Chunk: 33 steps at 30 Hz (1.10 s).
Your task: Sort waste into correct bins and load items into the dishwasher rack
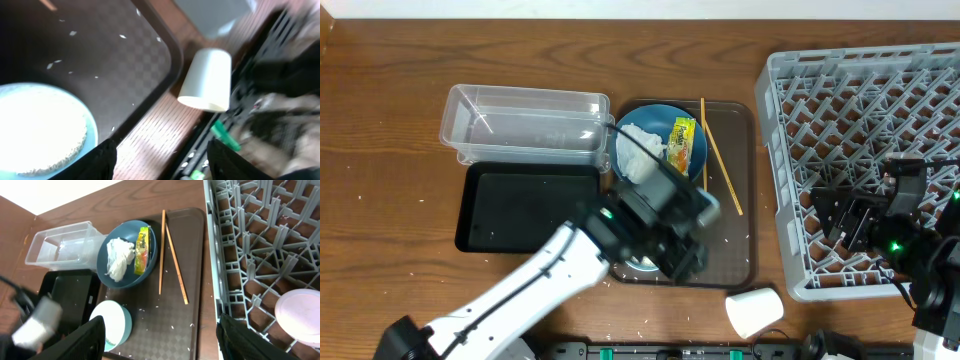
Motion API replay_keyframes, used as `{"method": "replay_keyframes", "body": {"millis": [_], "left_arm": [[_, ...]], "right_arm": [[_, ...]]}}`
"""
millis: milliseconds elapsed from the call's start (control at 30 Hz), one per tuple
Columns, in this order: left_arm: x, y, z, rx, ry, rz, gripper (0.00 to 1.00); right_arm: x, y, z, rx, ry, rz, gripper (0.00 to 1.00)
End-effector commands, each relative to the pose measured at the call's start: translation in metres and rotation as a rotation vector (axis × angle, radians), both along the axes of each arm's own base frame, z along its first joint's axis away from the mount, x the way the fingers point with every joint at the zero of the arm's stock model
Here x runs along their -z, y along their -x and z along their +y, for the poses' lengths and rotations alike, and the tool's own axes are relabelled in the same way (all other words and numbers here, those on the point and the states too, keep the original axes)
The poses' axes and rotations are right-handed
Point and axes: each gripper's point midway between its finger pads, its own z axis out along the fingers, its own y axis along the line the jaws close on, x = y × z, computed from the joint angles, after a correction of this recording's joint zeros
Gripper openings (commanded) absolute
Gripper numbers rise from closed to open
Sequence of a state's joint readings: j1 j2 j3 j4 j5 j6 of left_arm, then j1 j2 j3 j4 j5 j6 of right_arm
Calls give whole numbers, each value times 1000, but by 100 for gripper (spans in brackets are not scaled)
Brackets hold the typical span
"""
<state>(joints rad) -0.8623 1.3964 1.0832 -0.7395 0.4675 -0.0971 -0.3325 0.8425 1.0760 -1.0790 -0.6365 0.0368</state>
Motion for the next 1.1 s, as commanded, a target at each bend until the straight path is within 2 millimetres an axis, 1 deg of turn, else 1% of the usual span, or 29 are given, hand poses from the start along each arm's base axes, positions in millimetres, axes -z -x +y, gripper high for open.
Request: {"method": "replay_keyframes", "body": {"millis": [0, 67, 100, 200, 267, 333, 400, 567, 700, 800, 867, 967, 1000, 1067], "left_arm": [[25, 11, -2, 57, -109, -52, 62], [25, 26, -16, 7, -70, 70, 62], [22, 33, -24, -12, -35, 138, 62], [2, 49, -52, -89, 91, 373, 61], [-7, 52, -65, -164, 129, 494, 62], [-9, 54, -72, -245, 126, 588, 62], [-6, 58, -74, -290, 100, 638, 61], [8, 75, -76, -404, 20, 760, 62], [22, 76, -79, -467, 18, 809, 63], [47, 77, -70, -573, -27, 850, 63], [60, 79, -67, -640, -33, 899, 63], [65, 76, -71, -695, 9, 953, 64], [67, 77, -72, -715, 16, 971, 66], [70, 77, -71, -744, 14, 983, 67]], "right_arm": [[-1, 2, 2, -15, 1, -7, 70], [1, 5, 2, -15, -4, 8, 70], [2, 6, 3, -15, -6, 14, 71], [2, 6, 3, -15, -8, 18, 71], [2, 6, 3, -15, -7, 16, 71], [2, 6, 3, -15, -7, 16, 71], [2, 6, 3, -15, -7, 17, 71], [3, 7, 3, -15, -11, 25, 71], [5, 10, 4, -15, -15, 38, 71], [6, 11, 5, -15, -18, 46, 71], [6, 11, 5, -15, -18, 45, 71], [6, 11, 5, -15, -18, 44, 72], [6, 11, 5, -15, -18, 45, 71], [6, 11, 5, -15, -19, 48, 71]]}}
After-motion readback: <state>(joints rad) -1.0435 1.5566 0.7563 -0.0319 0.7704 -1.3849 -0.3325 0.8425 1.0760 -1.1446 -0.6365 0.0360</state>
